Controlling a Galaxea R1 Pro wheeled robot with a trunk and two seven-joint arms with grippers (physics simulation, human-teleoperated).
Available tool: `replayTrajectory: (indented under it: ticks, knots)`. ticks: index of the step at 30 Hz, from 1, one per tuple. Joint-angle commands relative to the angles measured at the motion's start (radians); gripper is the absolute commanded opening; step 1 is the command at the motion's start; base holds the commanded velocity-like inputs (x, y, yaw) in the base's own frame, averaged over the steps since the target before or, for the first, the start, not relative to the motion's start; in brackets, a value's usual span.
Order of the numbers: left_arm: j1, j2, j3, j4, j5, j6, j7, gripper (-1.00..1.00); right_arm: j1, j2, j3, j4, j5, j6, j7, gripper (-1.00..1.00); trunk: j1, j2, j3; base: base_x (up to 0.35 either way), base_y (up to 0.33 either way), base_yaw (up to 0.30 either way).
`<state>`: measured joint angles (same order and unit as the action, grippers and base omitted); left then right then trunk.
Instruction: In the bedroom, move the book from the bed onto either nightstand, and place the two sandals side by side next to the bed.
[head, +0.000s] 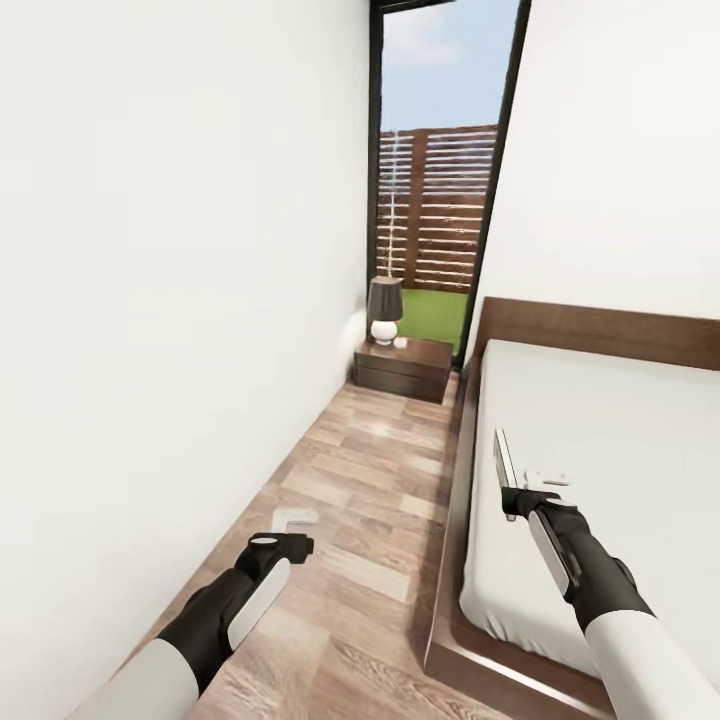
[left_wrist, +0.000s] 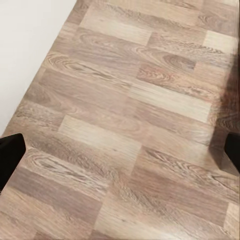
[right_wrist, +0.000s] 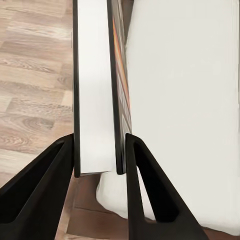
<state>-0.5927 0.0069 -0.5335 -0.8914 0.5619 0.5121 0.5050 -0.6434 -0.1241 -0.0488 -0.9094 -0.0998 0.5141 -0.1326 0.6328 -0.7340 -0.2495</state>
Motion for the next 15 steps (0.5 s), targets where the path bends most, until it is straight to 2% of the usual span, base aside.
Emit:
replayTrajectory:
  ticks: [1,6,15]
  knots:
    - [-0.001,0.001,-0.003,-0.001,0.009,0.002,0.009,1.00,-0.001,0.000,0.001,-0.002,-0.009,0.004,-0.009,-1.00,0.001,-0.001,-0.001,0.247,0.247,-0.279]
    - [-0.001,0.001,-0.002,-0.001,0.009,0.002,0.009,1.00,-0.001,0.000,0.001,-0.002,-0.010,0.004,-0.009,-1.00,0.001,-0.001,0.001,0.174,0.279,-0.279]
    - [-0.001,0.001,-0.002,-0.001,0.008,0.002,0.009,1.00,-0.001,0.000,0.001,-0.002,-0.010,0.005,-0.009,-1.00,0.001,-0.001,0.005,0.038,0.320,-0.279]
